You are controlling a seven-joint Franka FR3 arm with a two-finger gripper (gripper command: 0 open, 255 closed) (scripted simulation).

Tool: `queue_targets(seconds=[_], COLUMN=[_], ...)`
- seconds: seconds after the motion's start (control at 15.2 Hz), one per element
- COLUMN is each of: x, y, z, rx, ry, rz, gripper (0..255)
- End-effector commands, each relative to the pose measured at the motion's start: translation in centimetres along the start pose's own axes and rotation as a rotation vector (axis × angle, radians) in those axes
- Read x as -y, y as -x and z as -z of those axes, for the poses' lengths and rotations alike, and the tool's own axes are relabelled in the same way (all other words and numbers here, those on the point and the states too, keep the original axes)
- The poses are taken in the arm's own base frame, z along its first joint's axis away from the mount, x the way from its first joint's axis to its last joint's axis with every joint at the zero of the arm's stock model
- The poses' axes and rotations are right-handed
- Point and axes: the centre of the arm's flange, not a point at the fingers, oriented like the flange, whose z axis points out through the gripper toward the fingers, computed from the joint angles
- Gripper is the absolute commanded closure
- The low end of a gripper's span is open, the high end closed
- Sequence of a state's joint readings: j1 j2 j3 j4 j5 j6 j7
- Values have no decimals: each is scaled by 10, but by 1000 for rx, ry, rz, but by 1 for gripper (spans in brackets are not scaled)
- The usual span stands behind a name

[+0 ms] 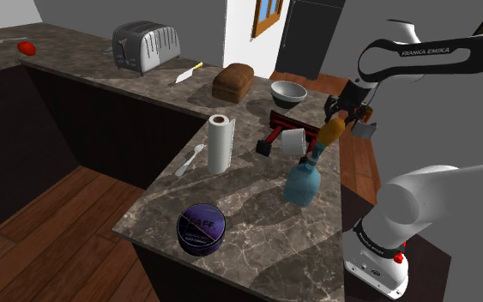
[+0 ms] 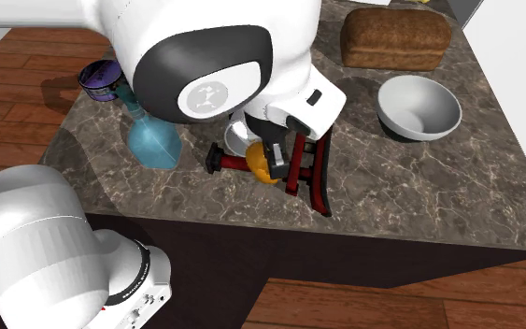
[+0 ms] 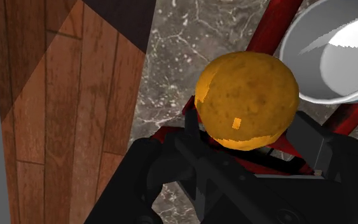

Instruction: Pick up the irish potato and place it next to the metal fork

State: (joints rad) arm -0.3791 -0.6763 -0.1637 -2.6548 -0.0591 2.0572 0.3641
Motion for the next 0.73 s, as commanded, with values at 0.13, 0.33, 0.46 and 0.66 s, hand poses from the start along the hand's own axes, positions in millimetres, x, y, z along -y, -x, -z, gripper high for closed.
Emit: queue_targets(seconds=[0.13,0.33,0.46,0.66], x=[1,27,52,89], y=[0,8,16,28], z=[22,23,21,20], rx=[0,0,0,0], ry=[0,0,0,0], rz=[0,0,0,0], gripper=[255,255,255,255])
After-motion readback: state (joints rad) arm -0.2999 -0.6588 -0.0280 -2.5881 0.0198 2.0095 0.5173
